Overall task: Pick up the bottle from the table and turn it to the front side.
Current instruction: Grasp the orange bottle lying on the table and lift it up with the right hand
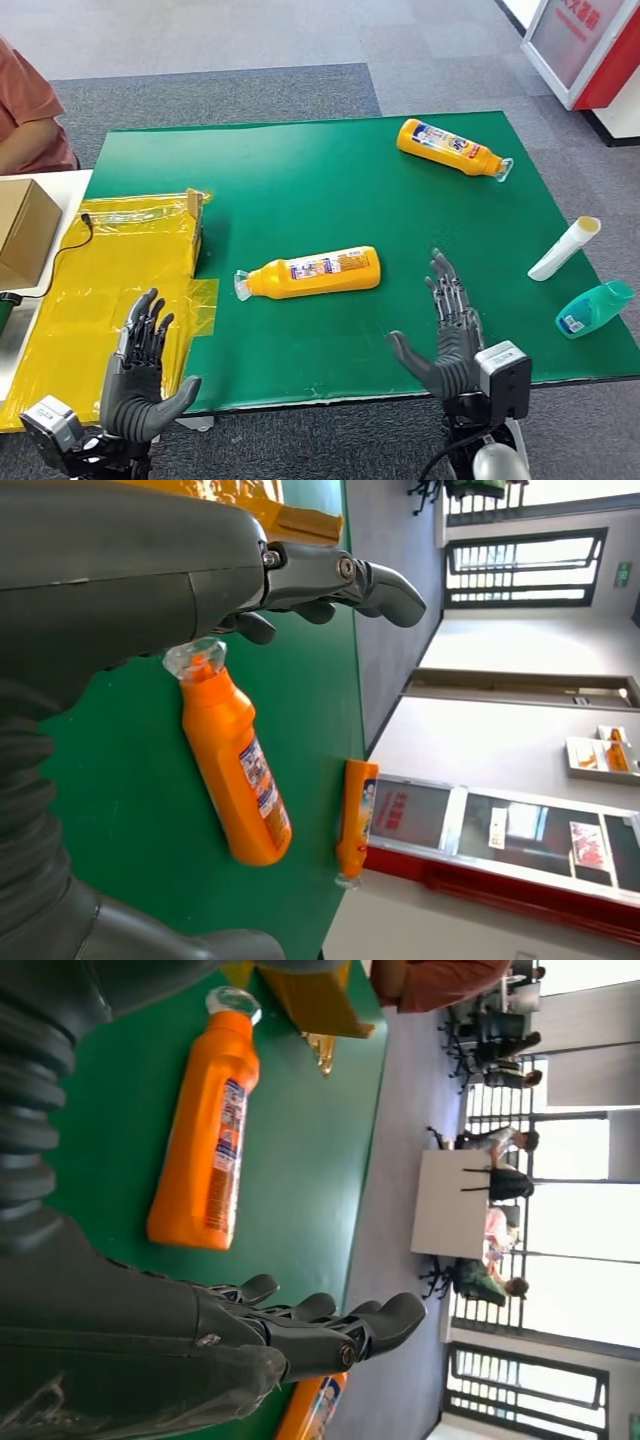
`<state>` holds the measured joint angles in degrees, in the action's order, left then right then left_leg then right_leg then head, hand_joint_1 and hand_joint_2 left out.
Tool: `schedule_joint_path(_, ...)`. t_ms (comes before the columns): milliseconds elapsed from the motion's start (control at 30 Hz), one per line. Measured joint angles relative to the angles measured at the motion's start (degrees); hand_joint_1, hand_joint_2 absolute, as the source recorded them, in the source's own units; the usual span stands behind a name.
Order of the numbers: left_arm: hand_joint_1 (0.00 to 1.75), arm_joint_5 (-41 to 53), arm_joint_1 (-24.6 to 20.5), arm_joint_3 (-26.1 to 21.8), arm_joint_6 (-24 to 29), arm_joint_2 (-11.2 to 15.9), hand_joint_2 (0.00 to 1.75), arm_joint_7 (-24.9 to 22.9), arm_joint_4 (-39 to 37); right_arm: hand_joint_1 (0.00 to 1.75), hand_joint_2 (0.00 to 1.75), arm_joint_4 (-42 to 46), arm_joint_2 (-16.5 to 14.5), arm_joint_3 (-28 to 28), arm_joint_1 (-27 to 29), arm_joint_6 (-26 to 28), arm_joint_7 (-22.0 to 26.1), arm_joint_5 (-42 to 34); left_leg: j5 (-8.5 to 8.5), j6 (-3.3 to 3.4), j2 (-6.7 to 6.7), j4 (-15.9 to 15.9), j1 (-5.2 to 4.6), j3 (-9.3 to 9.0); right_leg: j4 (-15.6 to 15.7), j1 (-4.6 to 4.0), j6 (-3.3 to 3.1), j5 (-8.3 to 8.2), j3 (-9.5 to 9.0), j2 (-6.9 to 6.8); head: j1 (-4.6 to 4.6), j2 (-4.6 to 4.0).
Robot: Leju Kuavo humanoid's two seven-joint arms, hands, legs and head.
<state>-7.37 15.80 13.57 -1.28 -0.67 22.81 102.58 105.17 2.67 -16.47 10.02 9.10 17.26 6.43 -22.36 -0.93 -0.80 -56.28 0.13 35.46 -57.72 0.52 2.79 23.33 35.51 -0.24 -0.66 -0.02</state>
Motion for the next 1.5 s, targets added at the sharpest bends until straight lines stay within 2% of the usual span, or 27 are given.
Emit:
schedule_joint_path(200,0.00,0.0,0.3,0.0,0.6,0.1,1.75,0.3,0.3,0.00,0.00,2.0,-0.3,-1.1,-0.2,3.4,0.3,-1.9,0.00,0.00,0.00,0.0,0.00,0.00,0.0,0.00,0.00,0.00,-0.01,0.00,0.00,0.00)
schedule_joint_path(400,0.00,0.0,0.3,0.0,0.9,0.1,1.75,0.4,0.3,0.00,0.00,2.1,-0.3,-1.2,-0.3,4.5,-1.0,-0.4,0.00,0.00,0.00,0.0,0.00,0.00,0.0,0.00,0.00,0.00,-0.01,0.00,0.00,0.00)
schedule_joint_path(533,0.00,0.0,0.3,0.0,0.8,0.2,1.75,0.4,0.3,0.00,1.75,1.4,0.0,-1.7,-0.8,4.9,-4.9,6.6,0.00,0.00,0.00,0.0,0.00,-0.01,0.0,0.00,0.00,0.00,-0.01,0.00,0.00,0.00)
schedule_joint_path(633,0.00,0.8,0.0,-0.1,-0.4,0.1,1.75,-0.2,0.4,0.00,1.75,-0.7,0.8,-2.6,-2.5,4.8,-11.5,20.7,0.01,0.00,0.00,0.0,0.00,-0.02,0.0,0.00,-0.01,-0.01,-0.02,0.00,0.00,0.00)
schedule_joint_path(733,0.00,2.1,-1.3,-0.1,-3.0,0.0,1.75,-1.5,0.5,0.00,1.75,-4.4,1.6,-4.3,-6.2,1.8,-19.1,33.7,0.06,0.01,-0.01,0.0,0.00,-0.02,0.0,0.00,-0.01,-0.08,-0.02,0.01,0.00,0.00)
schedule_joint_path(1000,0.00,3.0,-8.0,0.5,-8.1,-1.5,1.75,-4.6,0.2,0.00,1.75,-21.5,1.9,-10.0,-21.6,-4.3,-30.0,49.6,0.36,0.00,-0.01,0.0,0.00,0.00,0.0,0.00,-0.03,-0.37,0.01,0.01,0.00,0.00)
schedule_joint_path(1233,0.00,2.5,-12.2,1.9,-9.7,-2.5,1.75,-5.8,-1.5,0.00,1.75,-35.8,0.3,-13.9,-32.6,-6.7,-33.2,57.4,0.52,0.01,-0.01,0.0,0.00,0.03,0.0,0.00,-0.03,-0.46,0.03,0.00,0.01,0.00)
schedule_joint_path(1500,0.00,1.2,-14.7,2.8,-10.7,-3.1,1.75,-5.9,-3.8,0.00,1.75,-45.4,-2.0,-17.5,-39.1,-5.8,-33.9,65.3,0.52,0.01,-0.01,0.0,0.00,0.08,0.0,0.00,-0.03,-0.46,0.09,0.00,0.00,0.00)
